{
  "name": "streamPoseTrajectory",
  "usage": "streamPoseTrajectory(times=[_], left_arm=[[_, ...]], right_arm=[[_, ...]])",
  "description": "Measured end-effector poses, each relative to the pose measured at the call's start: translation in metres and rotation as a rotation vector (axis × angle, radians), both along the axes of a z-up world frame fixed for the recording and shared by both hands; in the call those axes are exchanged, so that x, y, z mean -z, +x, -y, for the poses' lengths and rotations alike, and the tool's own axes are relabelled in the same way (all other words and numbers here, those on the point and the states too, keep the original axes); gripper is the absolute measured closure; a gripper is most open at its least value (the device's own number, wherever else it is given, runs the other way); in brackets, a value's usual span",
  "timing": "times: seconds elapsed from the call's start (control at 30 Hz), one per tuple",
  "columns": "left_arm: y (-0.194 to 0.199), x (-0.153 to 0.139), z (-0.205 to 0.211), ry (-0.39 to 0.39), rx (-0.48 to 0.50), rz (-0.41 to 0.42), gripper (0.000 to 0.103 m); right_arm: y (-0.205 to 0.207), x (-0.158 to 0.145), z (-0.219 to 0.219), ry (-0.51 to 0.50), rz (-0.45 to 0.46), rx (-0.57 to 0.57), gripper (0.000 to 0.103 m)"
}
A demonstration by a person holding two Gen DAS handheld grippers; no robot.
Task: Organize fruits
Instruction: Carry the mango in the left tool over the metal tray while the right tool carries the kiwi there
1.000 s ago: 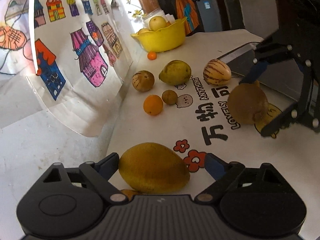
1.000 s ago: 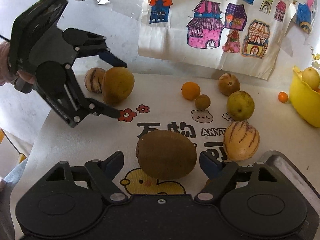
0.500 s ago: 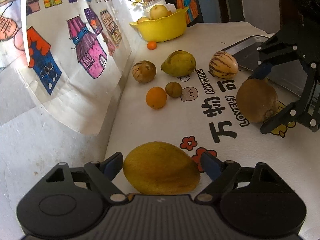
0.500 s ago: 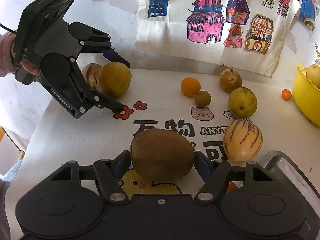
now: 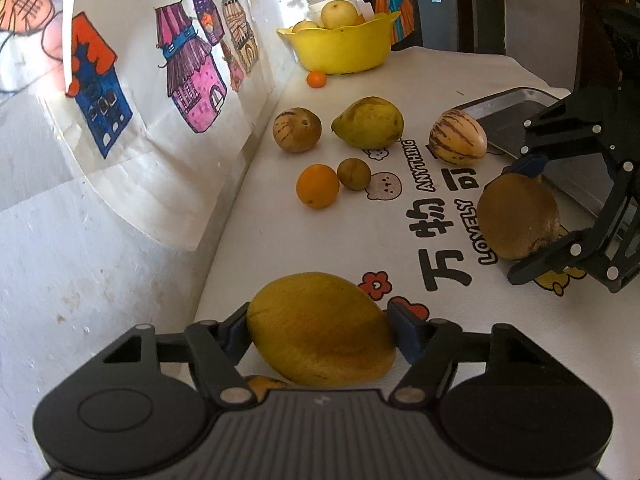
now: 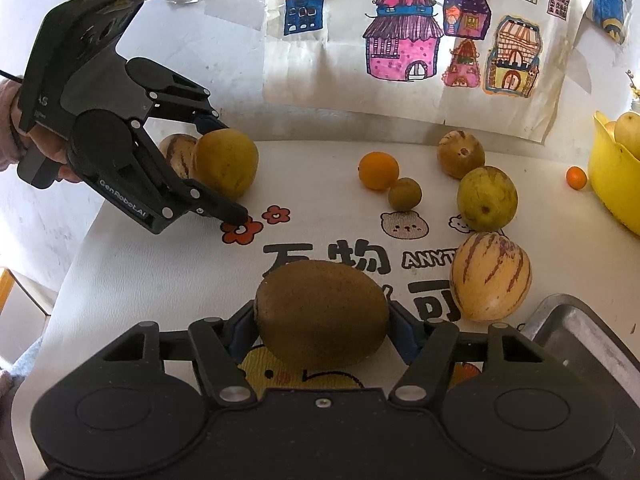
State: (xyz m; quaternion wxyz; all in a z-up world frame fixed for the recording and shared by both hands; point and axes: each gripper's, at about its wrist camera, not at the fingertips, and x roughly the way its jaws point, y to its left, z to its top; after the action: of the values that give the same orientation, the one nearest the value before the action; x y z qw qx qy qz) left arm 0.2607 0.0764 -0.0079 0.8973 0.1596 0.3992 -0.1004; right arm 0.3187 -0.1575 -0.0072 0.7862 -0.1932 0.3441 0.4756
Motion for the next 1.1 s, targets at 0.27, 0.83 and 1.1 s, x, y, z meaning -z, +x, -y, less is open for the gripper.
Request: streamPoseTrajectory(times=[0.27, 0.83, 1.1], left_arm=[[-0.003, 0.001, 0.01, 0.016, 0.018, 0.016, 0.031], [-0.012, 0.002, 0.018, -0.009, 0.013, 0.06, 0.032], [-0.015, 0.002, 0.022, -0.09, -0.059, 0.079, 0.032]], right_arm=[[-0.001, 0.0, 0.0, 0.0, 0.005, 0.012, 0.035], [-0.007, -0.002, 0.004, 0.008, 0.018, 0.039, 0.037], [-0.014, -0.001, 0.014, 0.034, 0.021, 0.088, 0.037]])
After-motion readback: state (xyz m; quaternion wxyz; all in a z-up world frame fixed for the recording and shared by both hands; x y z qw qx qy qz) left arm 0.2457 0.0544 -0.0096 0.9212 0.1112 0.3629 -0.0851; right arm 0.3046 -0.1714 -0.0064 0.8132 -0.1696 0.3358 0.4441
